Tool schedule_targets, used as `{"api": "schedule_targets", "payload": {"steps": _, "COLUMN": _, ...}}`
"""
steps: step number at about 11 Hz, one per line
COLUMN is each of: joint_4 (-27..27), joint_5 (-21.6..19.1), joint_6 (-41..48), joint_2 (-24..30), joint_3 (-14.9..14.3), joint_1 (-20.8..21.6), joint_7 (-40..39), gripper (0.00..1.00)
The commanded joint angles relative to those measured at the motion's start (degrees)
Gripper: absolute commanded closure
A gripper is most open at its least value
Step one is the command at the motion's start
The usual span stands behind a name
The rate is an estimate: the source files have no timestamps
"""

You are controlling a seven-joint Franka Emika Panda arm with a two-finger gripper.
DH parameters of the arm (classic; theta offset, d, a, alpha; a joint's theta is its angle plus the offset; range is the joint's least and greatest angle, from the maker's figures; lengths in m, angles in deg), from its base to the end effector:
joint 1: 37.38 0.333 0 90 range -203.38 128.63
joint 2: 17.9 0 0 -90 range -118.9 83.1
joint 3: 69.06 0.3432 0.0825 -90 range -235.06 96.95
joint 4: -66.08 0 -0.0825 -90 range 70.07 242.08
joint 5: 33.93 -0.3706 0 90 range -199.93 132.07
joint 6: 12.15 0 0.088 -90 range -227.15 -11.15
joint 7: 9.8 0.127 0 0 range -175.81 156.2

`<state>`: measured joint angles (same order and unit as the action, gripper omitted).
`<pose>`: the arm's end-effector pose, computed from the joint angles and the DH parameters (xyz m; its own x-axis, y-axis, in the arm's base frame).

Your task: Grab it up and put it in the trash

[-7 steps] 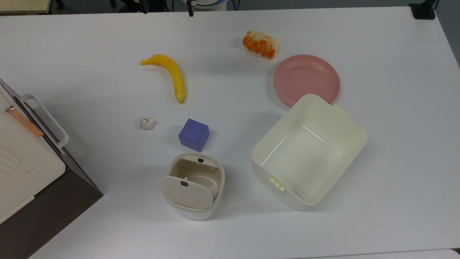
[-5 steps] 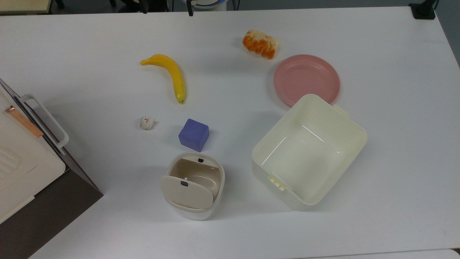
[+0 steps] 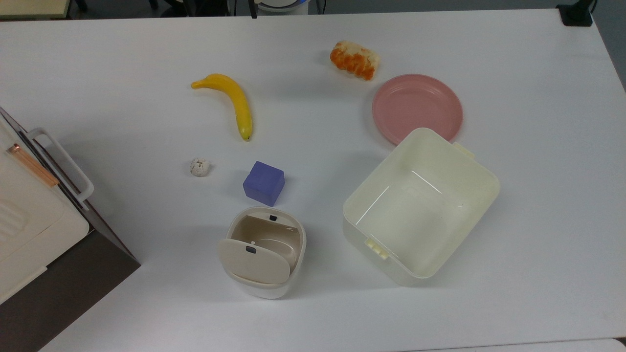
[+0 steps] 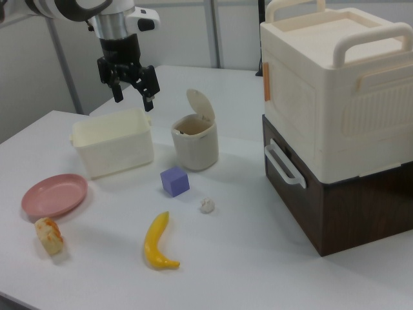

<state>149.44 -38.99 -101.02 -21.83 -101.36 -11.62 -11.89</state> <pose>0.5592 -0.0403 0.6510 0.9965 -0.0734 0.0400 -0.0713 -0.9962 -0.0501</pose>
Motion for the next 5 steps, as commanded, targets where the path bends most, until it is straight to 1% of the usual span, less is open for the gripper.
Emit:
{"api": "schedule_targets", "payload": {"steps": 1, "joint_4": -0.2, "joint_5": 0.4, "joint_6": 1.4, "joint_2": 0.4, "joint_3": -0.4, "joint_1": 0.4, "joint_7": -1.4, "gripper": 0.00}}
{"api": "schedule_targets", "payload": {"steps": 5, "joint_4": 0.1, "joint_5": 0.4, "joint_6": 0.2, "joint_2": 0.5, "joint_3": -0.4, "joint_1": 0.3, "joint_7": 0.5, "gripper": 0.00}}
